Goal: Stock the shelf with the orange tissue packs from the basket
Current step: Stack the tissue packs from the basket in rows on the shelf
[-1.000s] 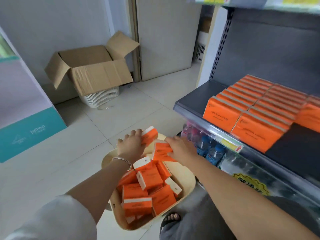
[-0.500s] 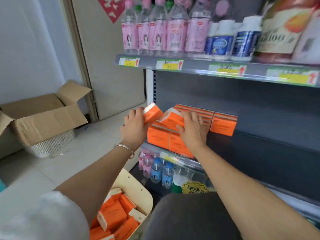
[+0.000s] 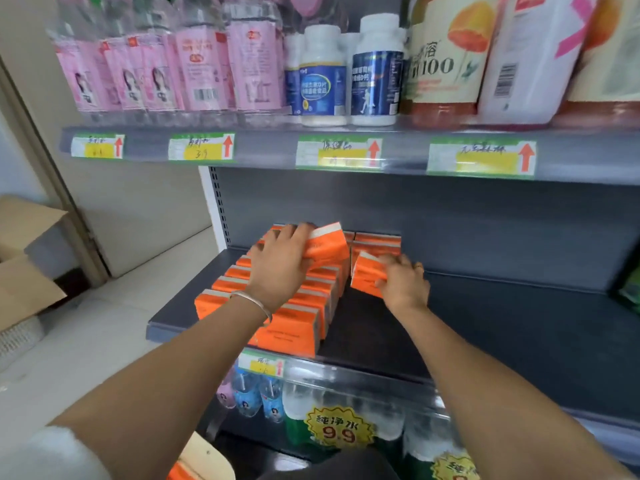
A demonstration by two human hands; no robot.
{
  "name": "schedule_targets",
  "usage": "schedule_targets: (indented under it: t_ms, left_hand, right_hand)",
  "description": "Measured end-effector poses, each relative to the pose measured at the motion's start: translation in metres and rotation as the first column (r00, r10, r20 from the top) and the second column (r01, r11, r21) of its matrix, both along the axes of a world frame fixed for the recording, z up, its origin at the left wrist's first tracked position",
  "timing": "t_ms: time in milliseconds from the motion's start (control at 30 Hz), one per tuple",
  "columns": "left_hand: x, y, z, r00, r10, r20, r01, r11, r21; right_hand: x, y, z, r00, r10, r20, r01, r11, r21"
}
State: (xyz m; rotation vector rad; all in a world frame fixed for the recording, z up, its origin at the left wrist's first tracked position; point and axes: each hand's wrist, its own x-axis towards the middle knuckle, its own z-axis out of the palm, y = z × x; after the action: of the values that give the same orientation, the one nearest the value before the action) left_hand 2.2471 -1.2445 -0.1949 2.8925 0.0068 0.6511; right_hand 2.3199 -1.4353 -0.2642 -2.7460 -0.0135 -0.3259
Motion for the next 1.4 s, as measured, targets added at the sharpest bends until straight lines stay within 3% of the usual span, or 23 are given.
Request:
schedule_targets:
  t_ms: [233, 367, 500, 567, 700, 767, 867, 1033, 1133, 1233, 1400]
  left_hand:
    - [0.059, -0.001, -0.004, 0.995, -0.101, -0.018, 0.099, 0.992, -0.075]
    - [0.083, -0.001, -0.016, 0.979, -0.204, -0.015, 0.203, 0.976, -0.080]
    - [0.096, -0.008, -0.020, 0.971, -0.239, -0.013, 0.239, 0.971, -0.031]
    - [0.097, -0.015, -0.020, 0.970, -0.240, -0.039, 0.241, 0.971, 0.013]
    - [0.096, -0.029, -0.019, 0.979, -0.200, -0.049, 0.205, 0.970, 0.132]
    - [0.098, -0.036, -0.020, 0.982, -0.184, -0.051, 0.189, 0.972, 0.140]
    - [0.096, -0.052, -0.021, 0.970, -0.239, -0.042, 0.241, 0.968, 0.069]
    - [0.089, -0.054, -0.029, 0.949, -0.316, -0.005, 0.315, 0.947, -0.063]
    - [0.082, -0.045, -0.041, 0.976, -0.172, -0.136, 0.170, 0.985, -0.021]
    - [0.075, -0.040, -0.053, 0.941, -0.076, -0.329, 0.088, 0.996, 0.021]
    - [0.074, -0.035, -0.066, 0.925, -0.063, -0.375, 0.092, 0.994, 0.060]
  right_hand:
    - [0.068, 0.007, -0.020, 0.996, 0.091, -0.004, -0.091, 0.991, -0.096]
    - [0.081, 0.009, -0.033, 0.992, 0.057, 0.115, -0.030, 0.975, -0.222]
    - [0.082, 0.003, -0.039, 0.976, 0.112, 0.188, -0.066, 0.969, -0.237]
    - [0.080, -0.001, -0.036, 0.968, 0.108, 0.225, -0.073, 0.984, -0.162]
    - [0.065, -0.011, -0.017, 0.933, 0.070, 0.353, -0.126, 0.982, 0.141]
    - [0.055, -0.010, -0.006, 0.918, 0.185, 0.351, -0.240, 0.963, 0.121]
    - [0.045, -0.014, -0.001, 0.889, 0.326, 0.322, -0.327, 0.944, -0.053]
    - [0.036, -0.043, -0.009, 0.921, 0.221, 0.320, -0.232, 0.973, -0.003]
    - [0.028, -0.057, -0.026, 0.951, 0.229, 0.208, -0.231, 0.973, -0.014]
    - [0.026, -0.052, -0.037, 0.967, 0.239, 0.091, -0.233, 0.970, -0.071]
    - [0.037, -0.021, -0.043, 0.984, 0.141, 0.112, -0.123, 0.981, -0.152]
